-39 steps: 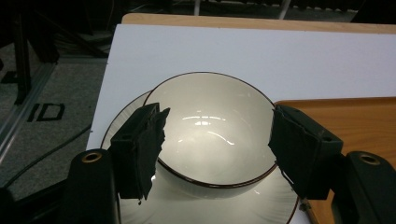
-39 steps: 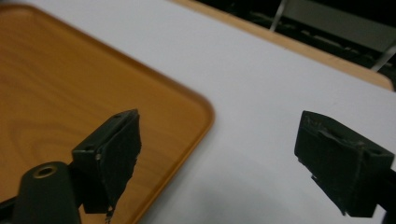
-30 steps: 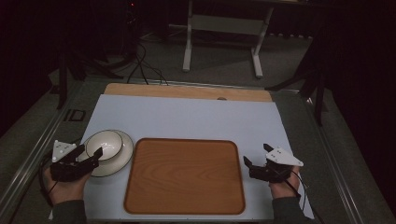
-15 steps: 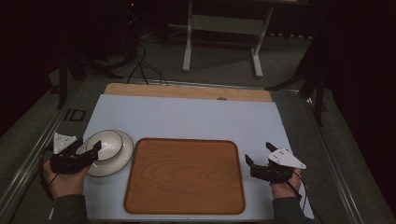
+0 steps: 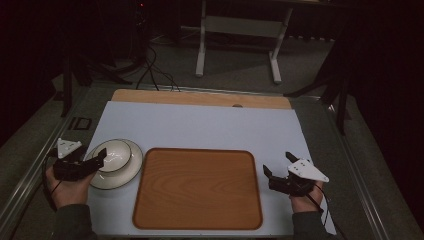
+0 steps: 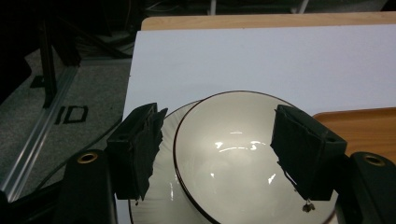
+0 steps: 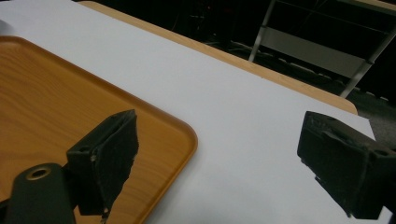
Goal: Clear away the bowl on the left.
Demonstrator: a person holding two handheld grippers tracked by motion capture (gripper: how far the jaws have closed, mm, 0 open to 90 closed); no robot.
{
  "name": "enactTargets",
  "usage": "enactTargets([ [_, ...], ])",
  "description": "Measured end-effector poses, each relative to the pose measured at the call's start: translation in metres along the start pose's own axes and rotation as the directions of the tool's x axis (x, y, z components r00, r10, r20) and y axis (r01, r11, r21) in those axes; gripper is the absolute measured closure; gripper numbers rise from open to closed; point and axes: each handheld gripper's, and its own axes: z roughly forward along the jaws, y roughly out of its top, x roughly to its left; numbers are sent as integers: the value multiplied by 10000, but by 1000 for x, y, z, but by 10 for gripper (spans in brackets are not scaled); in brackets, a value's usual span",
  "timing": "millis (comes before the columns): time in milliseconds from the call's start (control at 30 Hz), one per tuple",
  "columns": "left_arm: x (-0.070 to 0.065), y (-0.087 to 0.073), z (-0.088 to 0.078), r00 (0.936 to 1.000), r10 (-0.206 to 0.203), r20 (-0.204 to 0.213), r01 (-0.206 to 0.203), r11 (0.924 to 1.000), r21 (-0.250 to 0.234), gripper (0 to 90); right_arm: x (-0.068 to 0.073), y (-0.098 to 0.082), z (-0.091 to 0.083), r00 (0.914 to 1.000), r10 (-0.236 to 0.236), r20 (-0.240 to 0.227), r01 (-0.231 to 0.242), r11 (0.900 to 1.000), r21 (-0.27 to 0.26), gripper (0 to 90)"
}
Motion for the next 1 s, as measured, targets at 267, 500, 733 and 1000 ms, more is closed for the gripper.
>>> enactTargets([
  [267,3,-4,12,10000,-29,34,27,9994,358,334,0,1,-1,10000,-8,-19,8,9999,-120,120],
  [500,7,-7,21,9995,-211,214,197,9979,614,341,-1,1,-2,10000,10,-80,-12,9997,-260,120],
  [733,8,-8,27,9999,-119,113,109,9963,857,349,-1,2,-4,9998,-17,-202,9,9991,-419,121],
  [1000,9,-9,32,9997,-174,153,158,9948,1008,355,-2,2,-4,9991,63,-428,-87,9984,-558,122],
])
